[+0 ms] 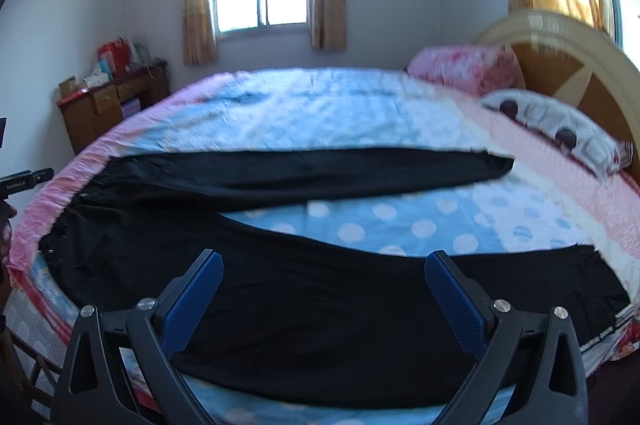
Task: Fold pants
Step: 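Grasp the waistband corner with the left tool while the right tool grasps the other corner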
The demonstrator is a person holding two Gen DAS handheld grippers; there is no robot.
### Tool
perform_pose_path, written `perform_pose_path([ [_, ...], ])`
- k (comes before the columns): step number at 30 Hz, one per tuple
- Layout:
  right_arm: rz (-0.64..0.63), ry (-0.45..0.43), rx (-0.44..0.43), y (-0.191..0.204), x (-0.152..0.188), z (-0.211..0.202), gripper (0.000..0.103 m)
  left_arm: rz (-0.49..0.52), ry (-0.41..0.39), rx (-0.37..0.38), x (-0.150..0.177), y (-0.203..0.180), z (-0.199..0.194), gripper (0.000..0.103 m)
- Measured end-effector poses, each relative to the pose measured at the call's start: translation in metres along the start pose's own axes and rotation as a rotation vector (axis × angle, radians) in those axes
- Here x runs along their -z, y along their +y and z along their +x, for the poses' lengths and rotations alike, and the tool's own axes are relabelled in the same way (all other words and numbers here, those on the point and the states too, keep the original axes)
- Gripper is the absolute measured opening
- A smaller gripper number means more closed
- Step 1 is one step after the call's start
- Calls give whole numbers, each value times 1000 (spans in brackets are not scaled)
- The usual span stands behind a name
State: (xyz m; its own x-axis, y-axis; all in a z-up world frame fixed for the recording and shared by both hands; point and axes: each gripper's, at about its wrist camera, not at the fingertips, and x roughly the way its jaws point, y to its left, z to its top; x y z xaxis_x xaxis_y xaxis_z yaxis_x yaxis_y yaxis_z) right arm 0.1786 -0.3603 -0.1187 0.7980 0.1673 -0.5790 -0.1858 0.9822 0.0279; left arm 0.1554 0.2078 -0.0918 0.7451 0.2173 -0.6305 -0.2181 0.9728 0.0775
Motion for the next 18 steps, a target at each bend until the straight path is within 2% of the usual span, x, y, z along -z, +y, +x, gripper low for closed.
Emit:
perform_pose_path([
  [3, 42, 20, 10, -23, -15, 22, 102, 25, 29, -39, -25, 5, 39, 100],
  [6, 60, 40, 30, -43, -34, 40, 101, 37, 94, -60, -52, 17, 88, 90],
  [9, 54, 53, 60, -62, -51, 58, 96, 39, 164, -69, -69, 28, 134, 86],
  [16, 99, 115, 107, -113, -75, 101, 93, 37, 317, -49, -83, 35, 221, 66],
  [18, 104, 125, 114, -130, -82, 114, 93, 30, 328, -25, -81, 35, 232, 61],
])
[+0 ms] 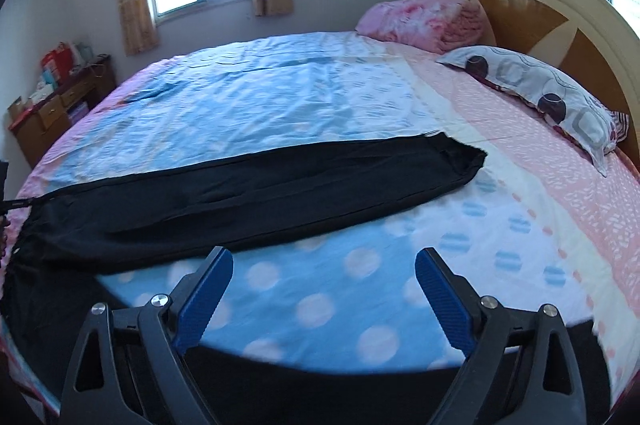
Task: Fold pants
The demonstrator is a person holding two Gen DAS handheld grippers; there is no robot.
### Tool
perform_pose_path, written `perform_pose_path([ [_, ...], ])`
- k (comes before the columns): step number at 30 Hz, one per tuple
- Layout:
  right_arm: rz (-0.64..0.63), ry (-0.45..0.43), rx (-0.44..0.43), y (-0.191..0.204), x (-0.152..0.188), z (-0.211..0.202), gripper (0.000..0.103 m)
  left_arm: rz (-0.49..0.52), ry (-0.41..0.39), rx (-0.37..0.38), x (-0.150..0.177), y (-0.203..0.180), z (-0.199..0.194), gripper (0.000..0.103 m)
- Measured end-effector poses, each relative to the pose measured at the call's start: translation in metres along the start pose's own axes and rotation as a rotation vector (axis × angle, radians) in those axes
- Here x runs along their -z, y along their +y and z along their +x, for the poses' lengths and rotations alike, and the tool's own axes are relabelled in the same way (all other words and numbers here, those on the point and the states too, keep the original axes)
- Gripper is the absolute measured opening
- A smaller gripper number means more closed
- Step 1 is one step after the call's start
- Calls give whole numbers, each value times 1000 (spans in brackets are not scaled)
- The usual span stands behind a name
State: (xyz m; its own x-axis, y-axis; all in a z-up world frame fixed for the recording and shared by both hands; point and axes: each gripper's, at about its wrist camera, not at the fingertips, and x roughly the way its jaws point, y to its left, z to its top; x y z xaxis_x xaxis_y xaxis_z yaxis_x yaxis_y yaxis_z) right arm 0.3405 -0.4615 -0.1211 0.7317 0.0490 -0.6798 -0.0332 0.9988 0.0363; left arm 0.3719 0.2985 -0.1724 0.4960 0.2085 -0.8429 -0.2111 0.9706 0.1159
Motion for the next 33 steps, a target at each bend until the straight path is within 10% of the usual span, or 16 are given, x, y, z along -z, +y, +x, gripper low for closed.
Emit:
perform_pose_path([
  [4, 38, 61, 3, -35, -26, 35, 72, 5, 3, 52, -1, -4, 5, 45],
  [17, 170, 175, 100, -153, -130, 162, 72, 46, 58, 54, -12, -11, 16, 37],
  [25, 185, 355, 8, -169, -148, 240, 71, 30, 48, 52, -9, -11, 17, 37],
  [31, 125, 396, -12, -156, -140, 247, 7, 81, 16, 42, -7, -22, 11, 23],
  [33, 128, 365, -10, -158, -142, 232, 7, 72, 13, 56, -9, -21, 5, 22],
])
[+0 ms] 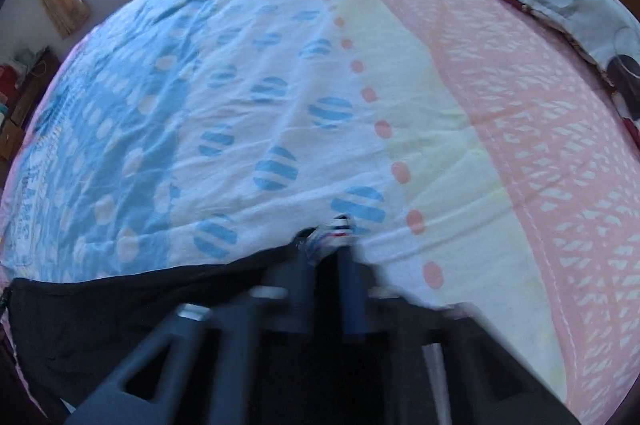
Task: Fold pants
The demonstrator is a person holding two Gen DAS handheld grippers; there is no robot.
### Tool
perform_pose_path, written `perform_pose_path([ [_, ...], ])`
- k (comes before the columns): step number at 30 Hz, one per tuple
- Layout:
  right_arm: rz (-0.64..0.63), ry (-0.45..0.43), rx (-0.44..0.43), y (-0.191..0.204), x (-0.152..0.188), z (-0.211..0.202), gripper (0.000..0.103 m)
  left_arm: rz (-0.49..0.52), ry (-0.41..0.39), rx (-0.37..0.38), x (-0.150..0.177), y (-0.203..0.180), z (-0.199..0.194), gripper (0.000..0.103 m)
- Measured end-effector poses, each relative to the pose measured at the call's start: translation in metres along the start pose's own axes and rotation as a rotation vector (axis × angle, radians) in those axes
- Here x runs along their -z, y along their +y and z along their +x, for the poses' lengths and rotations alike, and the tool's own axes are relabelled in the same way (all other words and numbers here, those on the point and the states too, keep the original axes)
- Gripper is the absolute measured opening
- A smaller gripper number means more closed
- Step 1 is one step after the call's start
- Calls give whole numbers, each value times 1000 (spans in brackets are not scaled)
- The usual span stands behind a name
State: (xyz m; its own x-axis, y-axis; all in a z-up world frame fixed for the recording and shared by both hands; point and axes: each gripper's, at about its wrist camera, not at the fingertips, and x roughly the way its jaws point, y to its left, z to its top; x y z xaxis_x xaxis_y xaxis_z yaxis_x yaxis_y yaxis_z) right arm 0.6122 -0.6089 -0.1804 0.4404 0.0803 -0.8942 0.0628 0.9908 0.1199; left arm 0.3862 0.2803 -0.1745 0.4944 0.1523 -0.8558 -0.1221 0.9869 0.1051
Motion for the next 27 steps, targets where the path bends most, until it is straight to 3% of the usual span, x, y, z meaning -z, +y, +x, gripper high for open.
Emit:
perform_pose_path([
  [10, -58, -213, -74, 1, 48, -140, 7, -78, -191, 120, 20, 26, -97, 21],
  [17, -56, -321, -128, -30, 138, -227, 7, -121, -285, 202, 92, 47, -157, 21],
  [22, -52, -336, -127, -56, 215, -250, 7, -141, -287, 253, 160, 54, -169, 22],
  [27, -23, -280, -116, -78, 282, -234, 7, -145, -250, 269, 212, 50, -155, 22],
])
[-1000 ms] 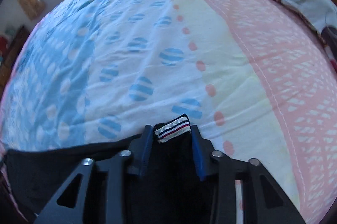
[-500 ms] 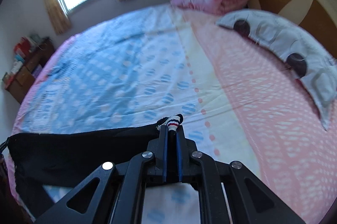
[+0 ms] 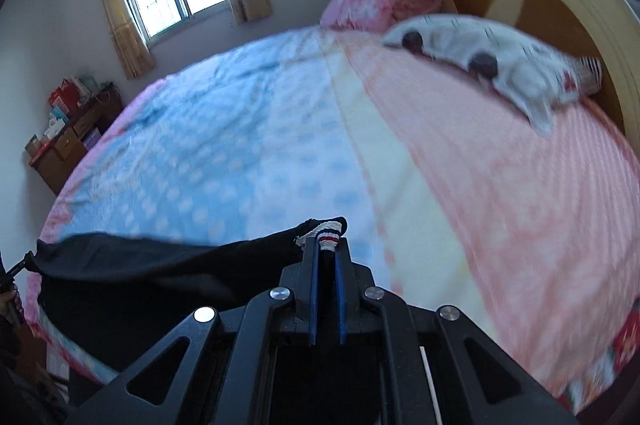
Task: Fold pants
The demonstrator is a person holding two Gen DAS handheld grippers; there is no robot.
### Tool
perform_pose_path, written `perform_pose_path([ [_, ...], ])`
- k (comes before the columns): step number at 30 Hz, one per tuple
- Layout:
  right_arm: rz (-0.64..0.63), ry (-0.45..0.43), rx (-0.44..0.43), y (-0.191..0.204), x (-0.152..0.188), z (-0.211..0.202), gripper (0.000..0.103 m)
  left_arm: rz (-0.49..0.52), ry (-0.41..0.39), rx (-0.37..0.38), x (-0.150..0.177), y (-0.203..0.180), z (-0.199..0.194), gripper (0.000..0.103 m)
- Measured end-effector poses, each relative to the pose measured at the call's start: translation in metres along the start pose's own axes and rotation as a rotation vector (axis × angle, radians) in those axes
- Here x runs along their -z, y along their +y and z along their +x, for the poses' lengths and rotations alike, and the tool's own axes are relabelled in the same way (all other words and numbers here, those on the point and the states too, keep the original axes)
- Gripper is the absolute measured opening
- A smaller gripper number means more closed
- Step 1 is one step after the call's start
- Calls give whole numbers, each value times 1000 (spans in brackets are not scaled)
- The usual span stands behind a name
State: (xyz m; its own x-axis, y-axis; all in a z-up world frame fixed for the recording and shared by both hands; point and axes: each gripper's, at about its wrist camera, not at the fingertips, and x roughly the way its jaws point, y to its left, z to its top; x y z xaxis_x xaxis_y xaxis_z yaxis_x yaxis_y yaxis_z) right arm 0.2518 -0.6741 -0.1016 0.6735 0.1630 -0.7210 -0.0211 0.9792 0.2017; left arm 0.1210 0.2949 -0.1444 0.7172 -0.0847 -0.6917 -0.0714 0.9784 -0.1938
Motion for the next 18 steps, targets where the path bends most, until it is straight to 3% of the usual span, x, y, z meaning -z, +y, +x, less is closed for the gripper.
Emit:
perform_pose_path([
  [3, 17, 57, 19, -4, 34, 8, 8, 1, -21, 1, 18, 3, -1, 22],
  [6, 40, 65, 47, -10, 47, 4, 13, 50, -52, -3, 25, -1, -5, 23],
  [8, 57, 53, 93, -12, 48, -8, 28, 98, -70, -15, 29, -6, -9, 23],
  [13, -20, 16, 199, 22, 47, -47, 39, 197, -108, -35, 33, -16, -17, 27],
  [17, -137, 10, 77, 88, 54, -62, 46, 220, -96, -40, 41, -13, -21, 32],
  [18, -188, 14, 35, 114, 58, -59, 47, 227, -97, -48, 43, -13, -23, 39],
])
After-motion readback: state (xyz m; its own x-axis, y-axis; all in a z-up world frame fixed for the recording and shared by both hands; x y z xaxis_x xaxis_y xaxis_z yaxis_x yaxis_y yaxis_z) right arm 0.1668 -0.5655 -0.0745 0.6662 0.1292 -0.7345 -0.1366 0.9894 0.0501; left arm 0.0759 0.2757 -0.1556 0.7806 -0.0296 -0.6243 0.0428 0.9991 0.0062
